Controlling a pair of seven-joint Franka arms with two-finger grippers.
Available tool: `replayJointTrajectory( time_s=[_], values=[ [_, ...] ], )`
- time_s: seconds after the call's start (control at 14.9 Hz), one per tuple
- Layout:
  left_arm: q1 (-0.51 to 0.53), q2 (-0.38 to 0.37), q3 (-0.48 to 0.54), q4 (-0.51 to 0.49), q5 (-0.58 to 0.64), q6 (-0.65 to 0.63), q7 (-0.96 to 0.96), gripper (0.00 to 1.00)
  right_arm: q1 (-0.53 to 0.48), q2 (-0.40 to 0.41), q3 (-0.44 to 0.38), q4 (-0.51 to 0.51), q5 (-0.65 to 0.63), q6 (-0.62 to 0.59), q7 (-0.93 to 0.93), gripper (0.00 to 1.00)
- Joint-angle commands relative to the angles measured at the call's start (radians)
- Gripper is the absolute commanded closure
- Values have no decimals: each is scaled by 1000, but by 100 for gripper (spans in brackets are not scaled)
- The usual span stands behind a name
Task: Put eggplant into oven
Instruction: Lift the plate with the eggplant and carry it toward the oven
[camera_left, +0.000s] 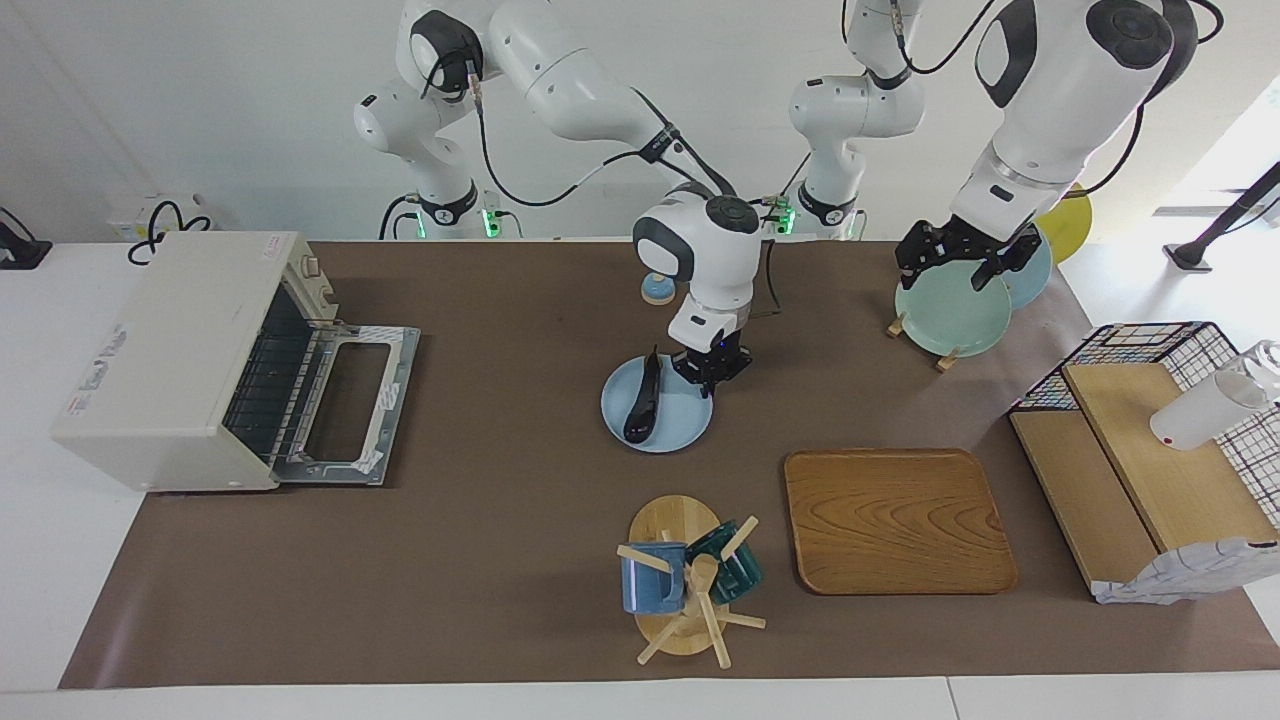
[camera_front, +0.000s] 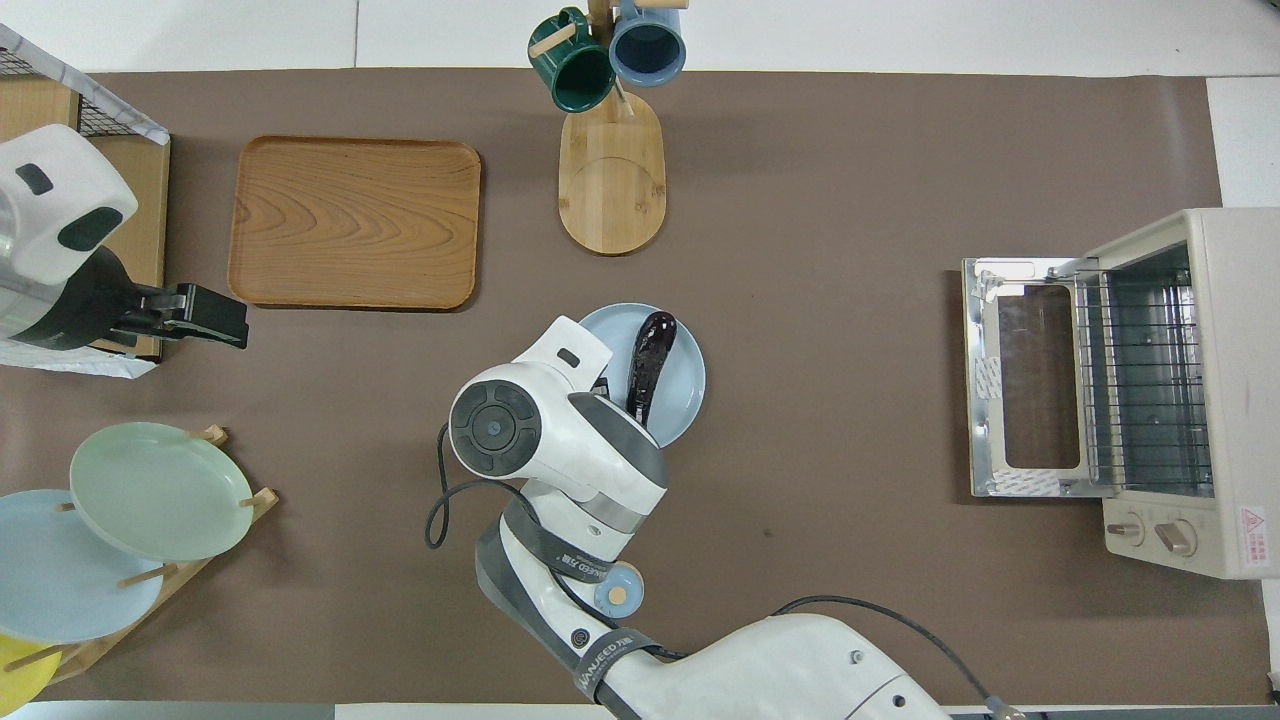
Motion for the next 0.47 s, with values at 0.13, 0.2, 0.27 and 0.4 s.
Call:
replayJointTrajectory(
  time_s=[0.13, 0.2, 0.27, 0.4],
  values=[
    [-3, 2, 3, 13, 11, 15, 14, 0, -1, -8, -2, 112, -95, -262, -28, 100],
    [-6, 2, 3, 10, 11, 15, 14, 0, -4, -18, -4, 117, -106, -310, -37, 100],
    [-6, 2, 3, 10, 11, 13, 14, 0, -7, -31, -4, 102, -106, -342, -39, 100],
    [-6, 0, 3, 10, 11, 13, 12, 0, -48, -85, -10, 65, -108, -403, -36, 100]
  ],
)
